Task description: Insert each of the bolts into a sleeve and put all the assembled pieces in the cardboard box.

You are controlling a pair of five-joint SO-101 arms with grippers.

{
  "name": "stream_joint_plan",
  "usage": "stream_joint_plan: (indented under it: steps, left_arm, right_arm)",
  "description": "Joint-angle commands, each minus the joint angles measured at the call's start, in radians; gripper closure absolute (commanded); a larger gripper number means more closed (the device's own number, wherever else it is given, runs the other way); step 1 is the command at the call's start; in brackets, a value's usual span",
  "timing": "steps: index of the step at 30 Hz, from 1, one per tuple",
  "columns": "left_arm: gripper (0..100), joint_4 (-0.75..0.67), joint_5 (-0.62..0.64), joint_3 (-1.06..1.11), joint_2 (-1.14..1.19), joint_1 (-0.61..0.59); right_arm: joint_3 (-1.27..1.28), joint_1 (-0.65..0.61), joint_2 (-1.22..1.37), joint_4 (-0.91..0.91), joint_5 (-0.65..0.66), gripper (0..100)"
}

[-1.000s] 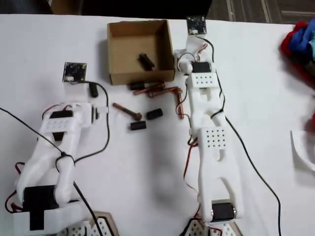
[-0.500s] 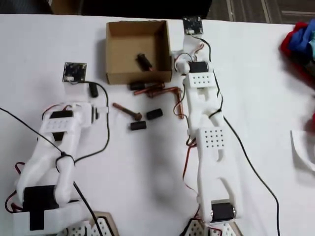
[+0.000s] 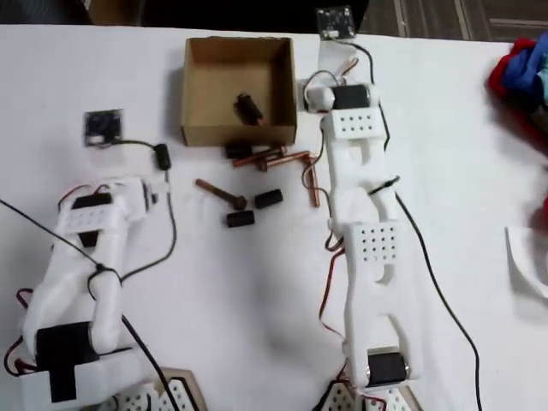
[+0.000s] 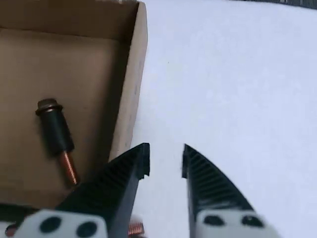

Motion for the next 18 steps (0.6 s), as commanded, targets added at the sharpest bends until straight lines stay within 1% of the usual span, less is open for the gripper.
stream_joint_plan:
  steps: [1, 6, 8, 11, 12, 16, 18]
  left_arm:
    - [80, 0.006, 0.054, -0.033, -0.015, -0.046]
    - [80, 0.069, 0.127, -0.073, -0.015, -0.097]
    - [80, 0.068, 0.137, -0.076, -0.014, -0.114]
    - [80, 0.061, 0.141, -0.076, -0.012, -0.135]
    - [80, 0.061, 0.141, -0.076, -0.012, -0.140]
    - [80, 0.061, 0.140, -0.076, -0.014, -0.141]
    - [80, 0.060, 0.138, -0.077, -0.014, -0.143]
  right_arm:
    - [-0.008, -0.016, -0.134, 0.137, 0.011, 82.0]
    - [-0.008, -0.062, -0.189, 0.311, 0.014, 81.8]
    - [-0.008, -0.096, -0.199, 0.386, 0.074, 81.9]
    - [-0.002, -0.170, -0.194, 0.512, 0.222, 81.9]
    - [0.008, -0.193, -0.193, 0.532, 0.290, 81.9]
    - [0.092, -0.226, -0.194, 0.527, 0.635, 85.9]
    - [0.137, -0.226, -0.193, 0.527, 0.772, 87.5]
